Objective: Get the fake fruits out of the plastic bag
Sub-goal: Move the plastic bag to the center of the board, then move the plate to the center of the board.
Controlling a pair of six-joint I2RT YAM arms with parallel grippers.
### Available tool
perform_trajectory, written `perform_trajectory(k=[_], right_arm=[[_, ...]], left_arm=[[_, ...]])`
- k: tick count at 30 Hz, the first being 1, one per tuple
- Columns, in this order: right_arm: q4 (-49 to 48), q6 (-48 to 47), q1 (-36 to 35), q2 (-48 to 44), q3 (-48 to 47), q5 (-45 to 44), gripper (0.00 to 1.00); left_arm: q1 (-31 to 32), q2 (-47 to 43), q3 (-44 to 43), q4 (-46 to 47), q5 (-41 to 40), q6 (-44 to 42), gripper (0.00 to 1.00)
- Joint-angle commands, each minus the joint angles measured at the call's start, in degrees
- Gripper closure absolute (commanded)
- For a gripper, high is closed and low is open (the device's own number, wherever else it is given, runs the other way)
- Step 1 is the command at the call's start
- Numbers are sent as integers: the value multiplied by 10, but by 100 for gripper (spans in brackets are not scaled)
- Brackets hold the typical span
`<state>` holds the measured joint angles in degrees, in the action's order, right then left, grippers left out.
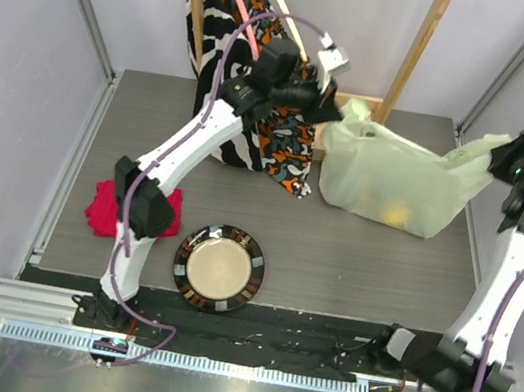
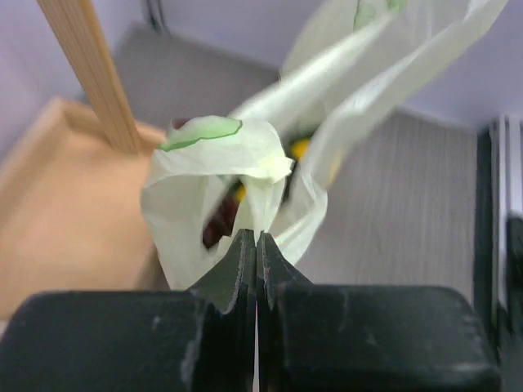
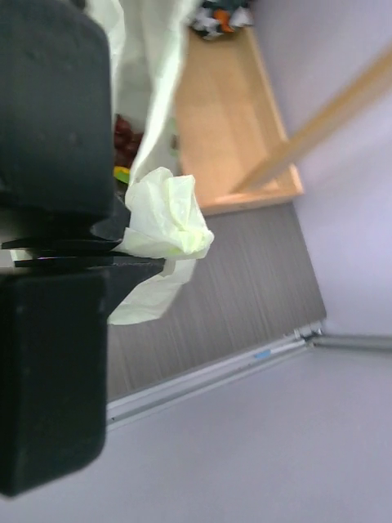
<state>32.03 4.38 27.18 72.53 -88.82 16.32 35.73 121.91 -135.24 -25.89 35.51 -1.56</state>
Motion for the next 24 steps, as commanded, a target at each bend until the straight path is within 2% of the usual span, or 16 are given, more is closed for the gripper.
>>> perform_trajectory(k=[1, 3, 4, 5, 6, 7, 8, 9, 12, 13, 16, 17, 18, 21, 24], right_arm=[[90, -119, 0, -126, 97, 93, 99], [146, -154, 0, -157, 119, 110, 88], [166, -193, 1, -178, 123, 129, 76], [212, -214, 0, -180, 117, 143, 64], [237, -239, 0, -176, 85, 154, 44], [257, -255, 0, -164, 64, 165, 38], [280, -276, 0, -156, 39, 169, 33], [287, -284, 0, -151, -16, 173, 25], [291, -314, 0, -140, -119, 222, 16], [284, -318, 0, -143, -136, 238, 11], [255, -305, 0, -150, -172, 316, 9], [241, -292, 0, -151, -174, 356, 9], [233, -258, 0, -152, -166, 373, 9], [217, -241, -1, -164, -107, 442, 9], [220, -248, -11, -169, -46, 445, 10]], left_arm=[[-5, -143, 201, -46, 41, -78, 100], [-6, -220, 276, -37, 43, -94, 100], [-6, -239, 324, -37, 45, -99, 99], [-6, -268, 341, -40, 44, -100, 93], [-6, -275, 349, -55, 48, -98, 68], [-6, -280, 351, -66, 50, -93, 55], [-6, -282, 348, -77, 50, -75, 47], [-6, -286, 343, -100, 44, -64, 31], [-9, -297, 307, -162, 19, -34, 16], [-13, -308, 309, -166, -1, -20, 15], [-41, -395, 396, -138, -35, 48, 11], [-50, -416, 456, -132, -56, 66, 10], [-71, -437, 486, -133, -76, 107, 10], [-115, -503, 597, -157, -150, 156, 9], [-144, -511, 660, -193, -210, 193, 9]])
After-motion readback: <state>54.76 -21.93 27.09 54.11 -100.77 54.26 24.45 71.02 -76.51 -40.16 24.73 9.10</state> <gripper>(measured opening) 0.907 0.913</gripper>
